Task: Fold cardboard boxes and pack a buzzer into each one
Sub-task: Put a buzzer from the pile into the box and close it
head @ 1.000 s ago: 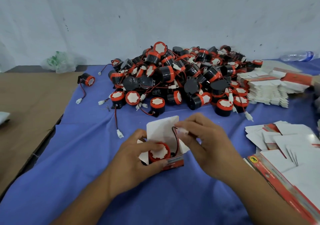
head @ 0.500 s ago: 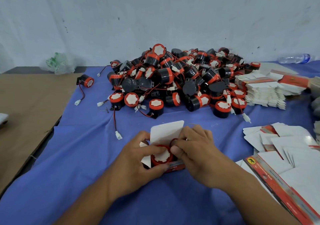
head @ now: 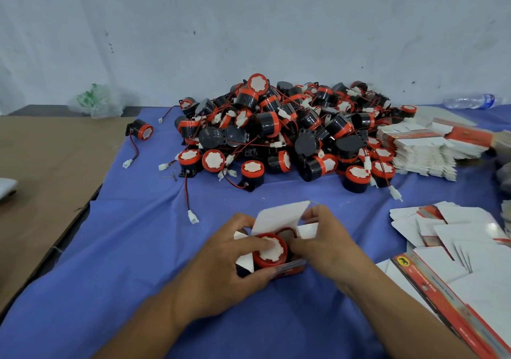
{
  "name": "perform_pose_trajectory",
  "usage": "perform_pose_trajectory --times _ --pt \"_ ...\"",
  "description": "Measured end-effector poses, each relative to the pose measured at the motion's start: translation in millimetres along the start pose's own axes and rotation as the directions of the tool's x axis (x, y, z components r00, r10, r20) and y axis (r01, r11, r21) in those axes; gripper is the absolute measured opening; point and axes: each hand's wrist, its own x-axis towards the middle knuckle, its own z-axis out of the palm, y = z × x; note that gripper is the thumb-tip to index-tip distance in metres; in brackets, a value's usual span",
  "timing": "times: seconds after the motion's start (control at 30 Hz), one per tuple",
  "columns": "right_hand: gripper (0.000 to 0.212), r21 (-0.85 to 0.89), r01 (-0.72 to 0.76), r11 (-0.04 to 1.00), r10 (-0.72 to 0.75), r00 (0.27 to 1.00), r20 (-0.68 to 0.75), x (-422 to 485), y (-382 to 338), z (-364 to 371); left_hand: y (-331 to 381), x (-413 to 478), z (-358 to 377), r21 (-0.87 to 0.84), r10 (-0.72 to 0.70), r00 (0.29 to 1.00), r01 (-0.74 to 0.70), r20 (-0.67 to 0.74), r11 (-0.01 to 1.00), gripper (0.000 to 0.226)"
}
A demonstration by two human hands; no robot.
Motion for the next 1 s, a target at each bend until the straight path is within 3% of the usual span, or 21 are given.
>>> perform_pose_trajectory --times 0.07,0.2,0.3,0.43,0.57,0.67,0.77,0.9,1.0 --pt "0.037 -0.025 0.013 1.0 -0.014 0.999 -0.036 2 0 -3 -1 -1 4 -0.005 0.004 1.0 -0.004 -0.007 1.0 0.041" --pt "0.052 -0.089 0.128 0.988 -0.144 0.968 -0.206 -1 0 5 -3 -1 10 -0.199 -0.236 0.963 0.207 -0.133 0.958 0.058" --pt "0.053 0.053 0.266 0.963 -0.239 0.925 -0.296 -3 0 15 -9 1 10 -0.29 -0.349 0.913 0.283 -0.21 0.914 0.06" --pt "0.038 0.109 0.275 0.955 -0.229 0.92 -0.317 -1 1 13 -13 2 10 -0.278 -0.35 0.912 0.286 -0.213 0.917 0.053" --pt "0.019 0.141 0.253 0.957 -0.204 0.934 -0.293 4 3 9 -10 3 11 -0.339 -0.3 0.929 0.216 -0.217 0.916 0.075" --pt "0.016 0.067 0.319 0.946 -0.287 0.912 -0.292 3 2 10 -7 5 10 -0.31 -0.265 0.928 0.179 -0.263 0.934 0.072" --pt "0.028 -0.096 0.398 0.912 -0.408 0.873 -0.267 1 3 10 -6 4 8 -0.312 -0.286 0.905 0.186 -0.316 0.932 0.067" --pt "0.017 -0.362 0.483 0.797 -0.558 0.819 -0.135 4 9 12 1 6 7 -0.253 -0.264 0.882 0.173 -0.39 0.952 0.06" --pt "0.025 -0.419 0.554 0.72 -0.623 0.781 -0.038 5 10 15 4 8 4 -0.177 -0.213 0.9 0.155 -0.38 0.972 0.056"
